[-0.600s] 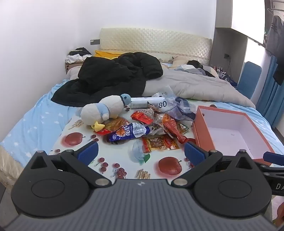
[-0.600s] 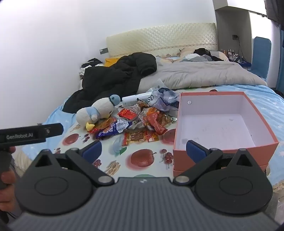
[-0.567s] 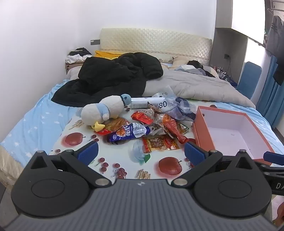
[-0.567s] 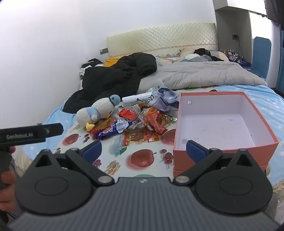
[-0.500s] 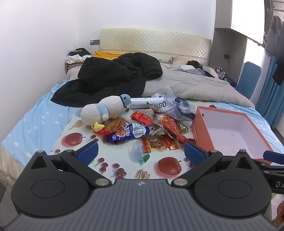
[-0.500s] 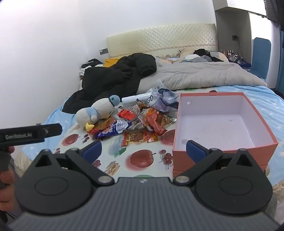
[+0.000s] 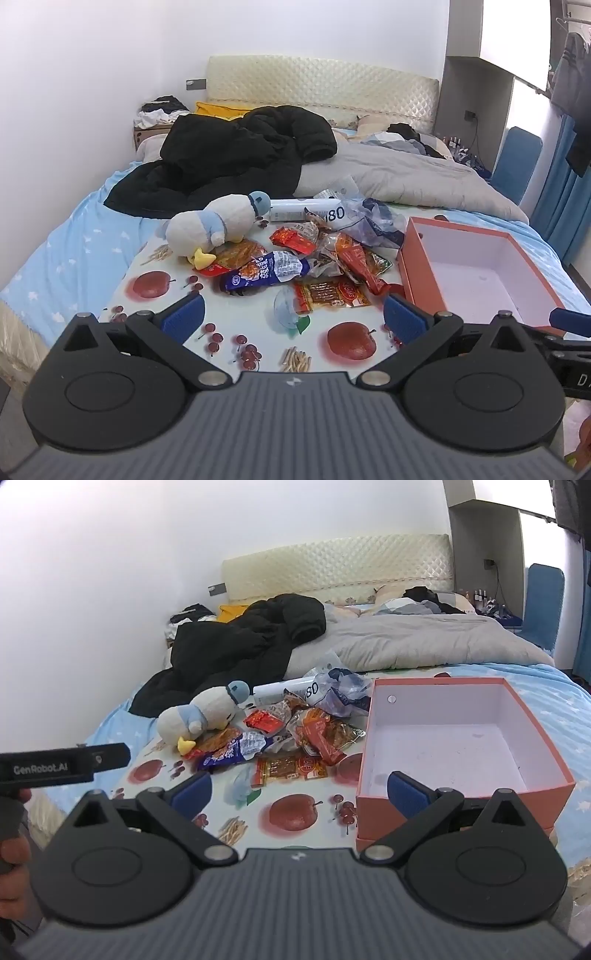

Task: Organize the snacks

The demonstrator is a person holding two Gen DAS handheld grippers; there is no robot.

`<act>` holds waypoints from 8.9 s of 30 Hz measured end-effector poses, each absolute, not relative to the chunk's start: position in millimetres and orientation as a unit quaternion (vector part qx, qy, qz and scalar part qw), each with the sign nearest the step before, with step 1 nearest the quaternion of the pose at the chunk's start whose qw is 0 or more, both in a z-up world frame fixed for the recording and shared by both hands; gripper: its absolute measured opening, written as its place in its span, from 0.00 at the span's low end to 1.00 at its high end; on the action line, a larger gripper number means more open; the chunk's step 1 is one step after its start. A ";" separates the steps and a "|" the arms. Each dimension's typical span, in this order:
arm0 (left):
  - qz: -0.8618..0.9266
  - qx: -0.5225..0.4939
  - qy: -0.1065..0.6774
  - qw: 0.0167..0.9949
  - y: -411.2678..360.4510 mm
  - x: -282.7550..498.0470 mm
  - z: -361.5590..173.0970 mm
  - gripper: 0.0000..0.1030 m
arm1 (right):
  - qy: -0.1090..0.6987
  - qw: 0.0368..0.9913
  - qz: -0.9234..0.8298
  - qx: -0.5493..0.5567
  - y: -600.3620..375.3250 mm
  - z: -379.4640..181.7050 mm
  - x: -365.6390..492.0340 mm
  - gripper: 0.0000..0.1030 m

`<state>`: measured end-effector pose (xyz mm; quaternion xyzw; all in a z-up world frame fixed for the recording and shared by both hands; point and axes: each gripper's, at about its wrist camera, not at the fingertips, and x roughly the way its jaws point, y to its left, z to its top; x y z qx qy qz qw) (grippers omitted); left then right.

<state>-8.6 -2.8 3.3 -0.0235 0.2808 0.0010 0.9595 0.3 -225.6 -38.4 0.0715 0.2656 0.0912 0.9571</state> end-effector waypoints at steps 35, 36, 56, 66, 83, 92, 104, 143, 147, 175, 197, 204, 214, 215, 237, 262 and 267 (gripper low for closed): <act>-0.006 -0.020 0.282 0.959 -3.1 -1.2 -3.5 1.00 | 0.273 0.955 0.090 0.074 -223.5 -42.8 -0.2 1.00; -0.006 -0.020 0.283 0.959 -3.3 -0.9 -4.1 1.00 | 0.273 0.955 0.089 0.076 -223.3 -43.4 -0.4 1.00; -0.011 -0.022 0.296 0.955 -2.0 4.0 -14.9 1.00 | 0.284 0.950 0.090 0.093 -230.0 -48.2 -2.0 1.00; -0.011 -0.028 0.314 0.949 -0.7 14.8 -33.1 1.00 | 0.299 0.945 0.090 0.097 -225.4 -58.4 1.1 1.00; -0.003 -0.038 0.360 0.932 28.2 81.3 -88.5 1.00 | 0.325 0.933 0.140 0.065 -195.1 -94.6 35.7 0.92; -0.019 -0.038 0.371 0.928 42.3 133.9 -121.7 1.00 | 0.323 0.934 0.150 0.039 -166.4 -114.1 76.5 0.82; -0.009 -0.037 0.392 0.919 65.7 231.6 -164.2 1.00 | 0.324 0.932 0.157 0.025 -137.3 -146.8 138.0 0.80; -0.058 -0.036 0.416 0.907 61.4 372.2 -239.9 0.20 | 0.369 0.916 0.146 -0.058 -95.7 -238.5 278.6 0.51; -0.057 -0.049 0.423 0.903 62.1 358.9 -238.0 0.14 | 0.373 0.913 0.151 -0.064 -95.8 -236.3 268.4 0.51; 0.008 -0.134 0.454 0.881 69.4 151.3 -200.0 0.09 | 0.410 0.890 0.178 -0.087 -116.6 -213.3 106.4 0.43; -0.150 0.039 0.438 0.886 57.0 141.7 -208.6 0.42 | 0.436 0.886 0.123 0.100 -192.8 -221.9 103.4 0.64; -0.146 0.052 0.449 0.880 53.4 135.7 -226.9 0.24 | 0.447 0.874 0.145 0.123 -192.8 -224.7 108.1 0.72; -0.148 0.037 0.448 0.881 58.0 135.5 -229.6 0.24 | 0.462 0.828 0.216 0.233 -185.8 -231.3 115.6 0.71; -0.148 0.037 0.448 0.881 58.1 135.3 -229.8 0.24 | 0.459 0.828 0.216 0.238 -184.8 -231.6 116.4 0.71; -0.220 0.166 0.412 0.868 53.4 132.8 -222.4 0.78 | 0.472 0.837 0.218 0.172 -157.5 -228.5 120.8 0.11; -0.177 0.078 0.468 0.862 34.2 118.5 -232.4 0.48 | 0.443 0.871 0.191 0.092 -169.8 -196.9 95.7 0.09; -0.142 0.015 0.467 0.873 36.0 113.7 -215.4 0.47 | 0.422 0.885 0.181 0.078 -173.1 -183.2 93.4 0.09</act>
